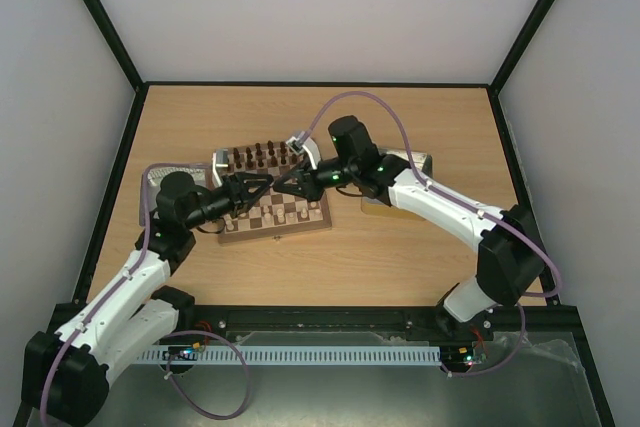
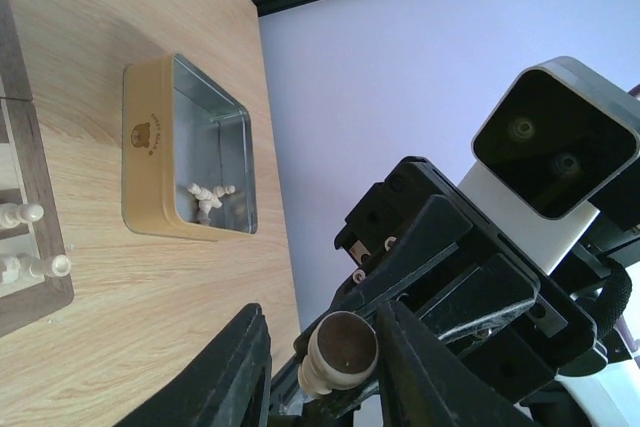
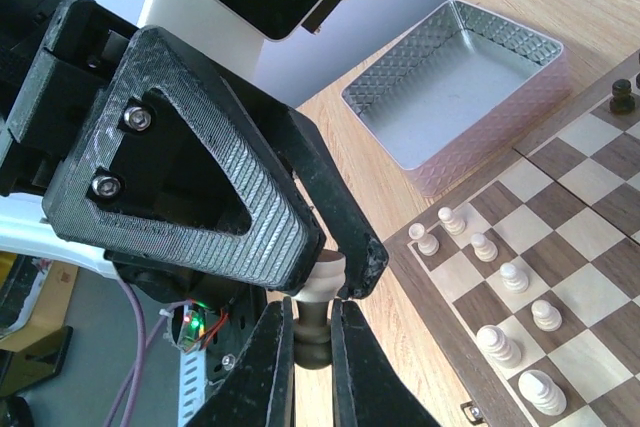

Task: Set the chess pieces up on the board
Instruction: Place the chess piece on the chessboard.

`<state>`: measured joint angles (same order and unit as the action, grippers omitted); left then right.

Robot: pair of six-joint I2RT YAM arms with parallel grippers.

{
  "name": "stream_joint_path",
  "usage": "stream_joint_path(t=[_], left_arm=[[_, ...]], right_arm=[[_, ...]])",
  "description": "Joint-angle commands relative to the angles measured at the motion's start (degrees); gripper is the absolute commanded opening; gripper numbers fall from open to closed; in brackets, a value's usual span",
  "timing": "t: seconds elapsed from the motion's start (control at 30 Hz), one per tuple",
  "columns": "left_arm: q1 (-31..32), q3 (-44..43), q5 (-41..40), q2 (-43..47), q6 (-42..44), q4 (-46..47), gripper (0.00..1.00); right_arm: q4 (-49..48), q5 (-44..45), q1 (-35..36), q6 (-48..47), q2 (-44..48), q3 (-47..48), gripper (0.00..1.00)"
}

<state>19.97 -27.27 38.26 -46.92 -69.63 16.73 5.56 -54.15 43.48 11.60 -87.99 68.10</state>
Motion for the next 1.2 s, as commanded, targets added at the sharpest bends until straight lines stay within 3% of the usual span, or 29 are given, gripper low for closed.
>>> stream_joint_path(t=[0.0,0.1,0.27,0.47,0.63,0.97,1.17], left_arm=[[0.37,0.67,1.03,-0.28,0.08,1.46,0.3],[0.55,0.69,1.2,-0.72,0.15,1.38,0.27],[0.61,0.65,1.12,-0.76,-0.04,1.14,0.12],[0.6,0.44,-0.77,0.33,-4.1,-0.03,0.09],[0.6,-0.01,-3.71,1.3,-12.93,0.66,0.11],[0.6,1.47,-6.16,0.67,-29.79,10.14,0.1],[0.62,2.01,-7.24,1.25,-33.54,11.26,0.09]], right_arm=[[0.69,-0.46,0.48,-0.61,-0.84,2.52,0.03],[0.88,-0.38,0.59,-0.43,-1.2,2.73,0.03],[1.12,0.7,0.65,-0.04,-1.33,2.9,0.07],[2.91,2.74,0.72,-0.57,1.0,1.53,0.36],[-5.84,6.93,0.67,7.62,7.1,-5.38,0.51],[-32.49,20.49,1.0,38.23,9.22,-15.83,0.54],[-37.88,16.6,2.83,43.3,6.37,-14.74,0.53]])
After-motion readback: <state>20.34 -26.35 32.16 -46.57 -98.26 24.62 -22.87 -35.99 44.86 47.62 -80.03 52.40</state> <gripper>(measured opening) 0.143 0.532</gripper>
